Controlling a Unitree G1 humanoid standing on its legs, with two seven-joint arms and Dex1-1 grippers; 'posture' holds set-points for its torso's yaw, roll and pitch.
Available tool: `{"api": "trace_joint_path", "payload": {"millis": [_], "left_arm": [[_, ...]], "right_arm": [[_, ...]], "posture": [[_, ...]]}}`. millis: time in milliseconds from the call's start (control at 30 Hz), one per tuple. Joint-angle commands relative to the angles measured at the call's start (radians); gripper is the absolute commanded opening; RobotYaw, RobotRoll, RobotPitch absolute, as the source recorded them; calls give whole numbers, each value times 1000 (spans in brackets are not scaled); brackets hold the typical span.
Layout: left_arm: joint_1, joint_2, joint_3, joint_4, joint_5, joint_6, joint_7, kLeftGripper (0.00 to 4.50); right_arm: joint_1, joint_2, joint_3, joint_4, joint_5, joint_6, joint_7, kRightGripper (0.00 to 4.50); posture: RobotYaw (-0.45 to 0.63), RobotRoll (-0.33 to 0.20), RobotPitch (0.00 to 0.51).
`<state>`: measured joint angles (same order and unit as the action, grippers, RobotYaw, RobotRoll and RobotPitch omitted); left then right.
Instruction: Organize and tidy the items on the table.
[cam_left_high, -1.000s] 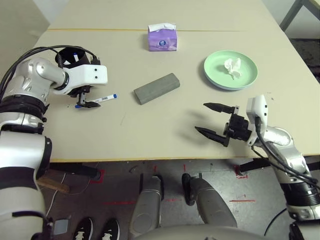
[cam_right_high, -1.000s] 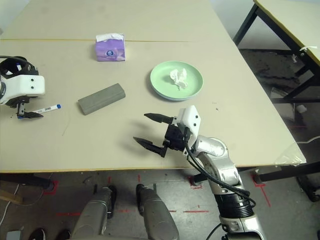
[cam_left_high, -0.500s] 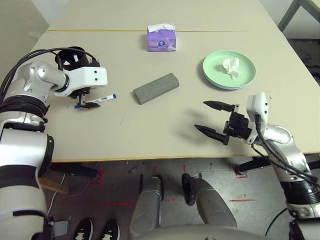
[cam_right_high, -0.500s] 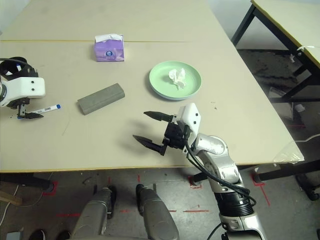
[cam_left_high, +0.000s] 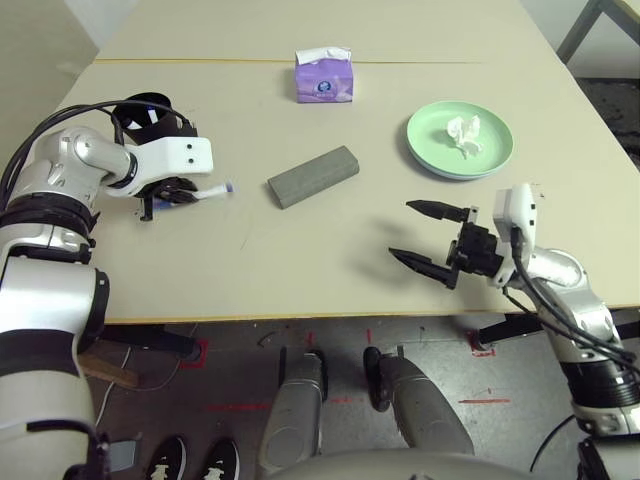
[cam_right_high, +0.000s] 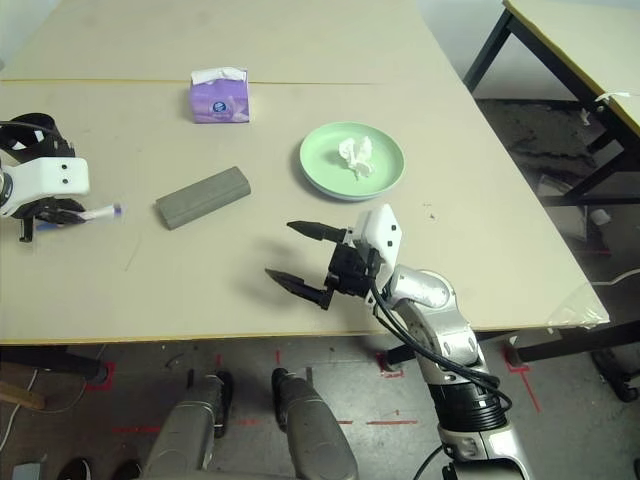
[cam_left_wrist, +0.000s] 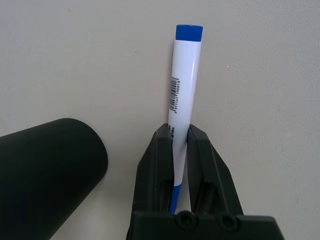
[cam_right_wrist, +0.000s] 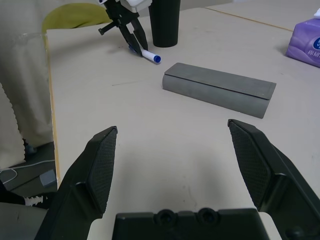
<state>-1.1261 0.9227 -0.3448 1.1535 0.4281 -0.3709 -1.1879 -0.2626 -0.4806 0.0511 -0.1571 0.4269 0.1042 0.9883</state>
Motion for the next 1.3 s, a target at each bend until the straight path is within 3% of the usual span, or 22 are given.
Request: {"api": "trace_joint_path", "payload": {"millis": [33, 167, 267, 367, 467, 567, 733, 867, 1033, 1300], "left_arm": [[7, -1, 9, 9, -8, 5, -11, 251], [11, 2, 18, 3, -17, 9, -26, 251], [6, -16, 74, -22, -100, 57, -113, 251], [-18, -65, 200, -160, -316, 317, -339, 251], [-30, -60, 271, -372, -507, 627, -421, 251], [-89, -58, 380, -454, -630, 870, -397, 251], [-178, -14, 540, -409, -732, 991, -236, 251], [-168, 62, 638, -311, -712, 839, -20, 251], [-68, 111, 649, -264, -659, 638, 124, 251], [-23, 85, 632, -185, -625, 422, 265, 251]], "right_arm": [[-4, -4, -1, 1, 6, 9, 4, 4500], [-7, 0, 4, 5, 5, 8, 5, 4500], [-5, 1, 7, 6, 6, 9, 7, 4500], [-7, -1, 6, 11, 7, 10, 12, 4500], [-15, -3, 5, 21, 7, 8, 19, 4500], [-24, -2, 4, 33, 7, 6, 27, 4500], [-44, 12, 1, 54, 17, 2, 35, 4500], [-81, 39, -19, 93, -6, 1, -26, 4500], [-90, 58, -24, 102, -22, 7, -83, 4500], [-82, 66, -11, 104, -45, 1, -97, 4500]], "posture": [[-71, 0, 219], [-67, 0, 220], [-64, 0, 219], [-61, 0, 219], [-52, 0, 218], [-43, 0, 216], [-28, 0, 215], [8, 0, 206], [25, 0, 202], [15, 0, 203]]}}
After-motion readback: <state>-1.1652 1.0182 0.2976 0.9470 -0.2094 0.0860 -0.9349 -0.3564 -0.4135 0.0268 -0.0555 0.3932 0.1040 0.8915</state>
